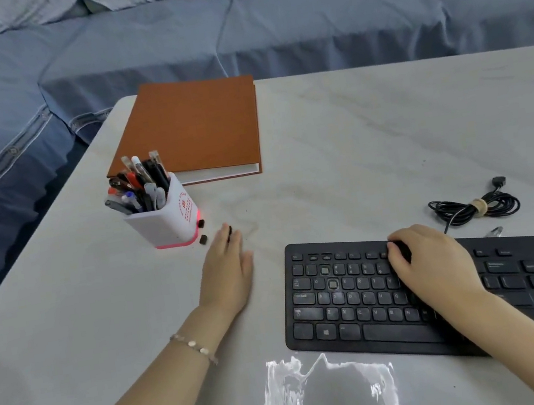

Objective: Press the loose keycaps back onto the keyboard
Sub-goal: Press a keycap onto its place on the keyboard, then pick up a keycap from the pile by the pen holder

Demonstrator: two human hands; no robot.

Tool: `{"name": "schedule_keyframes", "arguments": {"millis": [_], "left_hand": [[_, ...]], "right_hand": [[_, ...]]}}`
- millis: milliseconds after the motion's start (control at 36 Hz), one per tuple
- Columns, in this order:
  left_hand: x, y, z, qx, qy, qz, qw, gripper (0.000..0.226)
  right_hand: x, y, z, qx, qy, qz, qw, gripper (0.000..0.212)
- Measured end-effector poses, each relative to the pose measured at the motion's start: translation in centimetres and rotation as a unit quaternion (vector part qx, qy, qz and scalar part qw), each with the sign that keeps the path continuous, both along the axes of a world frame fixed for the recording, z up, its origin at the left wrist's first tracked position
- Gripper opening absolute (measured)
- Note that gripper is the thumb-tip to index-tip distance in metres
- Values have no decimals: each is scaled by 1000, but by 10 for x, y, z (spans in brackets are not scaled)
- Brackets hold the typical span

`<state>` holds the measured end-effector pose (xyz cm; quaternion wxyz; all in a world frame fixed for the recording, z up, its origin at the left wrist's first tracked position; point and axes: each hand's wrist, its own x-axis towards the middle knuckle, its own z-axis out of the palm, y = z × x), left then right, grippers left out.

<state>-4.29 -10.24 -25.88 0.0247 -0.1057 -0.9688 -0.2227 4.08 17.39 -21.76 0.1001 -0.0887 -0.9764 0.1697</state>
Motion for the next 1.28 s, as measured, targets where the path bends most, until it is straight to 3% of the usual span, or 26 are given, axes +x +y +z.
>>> {"name": "schedule_keyframes", "arguments": {"millis": [111,222,333,472,556,917,1139,1278], "left_hand": [[26,7,-2,37,29,-102,994,36],[32,6,1,63,48,-142,987,35],[28,5,4,37,48,-118,991,14],[22,9,12,-4,-29,-85,996,20],[24,9,10,-32,-3,-95,995,16],[38,15,19,74,-2,-3,997,8],[29,20,22,-98,-47,-20,994,15],[30,21,27,-108,-48,-15,993,13]], "right_hand": [[-2,1,-4,-3,19,-6,1000,9],[-3,2,-6,-4,29,-3,1000,7],[-2,2,-6,-6,32,-2,999,7],[-1,0,-6,-12,30,-3,999,9],[-2,1,-6,-15,29,-6,999,11],[-1,1,-9,-32,54,0,998,7],[0,0,-9,-37,56,-2,998,7],[1,-2,-6,-38,45,-2,998,9]]}}
